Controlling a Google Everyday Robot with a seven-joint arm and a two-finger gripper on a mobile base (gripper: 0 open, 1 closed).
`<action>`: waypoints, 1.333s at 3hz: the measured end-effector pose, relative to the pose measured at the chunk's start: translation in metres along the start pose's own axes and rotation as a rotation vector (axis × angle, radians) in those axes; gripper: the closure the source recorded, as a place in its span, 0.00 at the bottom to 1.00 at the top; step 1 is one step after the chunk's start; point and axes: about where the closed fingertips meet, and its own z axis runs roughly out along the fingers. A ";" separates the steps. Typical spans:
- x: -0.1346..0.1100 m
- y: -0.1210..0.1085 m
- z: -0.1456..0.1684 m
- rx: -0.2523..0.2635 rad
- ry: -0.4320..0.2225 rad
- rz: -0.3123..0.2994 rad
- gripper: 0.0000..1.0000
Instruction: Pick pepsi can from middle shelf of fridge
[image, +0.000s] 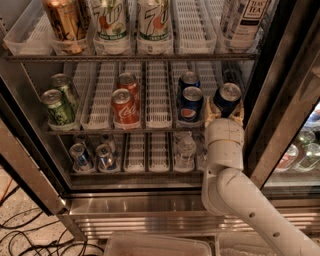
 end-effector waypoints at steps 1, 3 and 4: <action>-0.010 0.000 -0.018 -0.048 -0.024 -0.006 1.00; -0.021 -0.004 -0.056 -0.184 -0.028 -0.060 1.00; -0.018 -0.027 -0.069 -0.247 0.014 -0.117 1.00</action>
Offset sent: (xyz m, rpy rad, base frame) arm -0.0681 0.0126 0.0078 -0.1032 -0.0250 0.1710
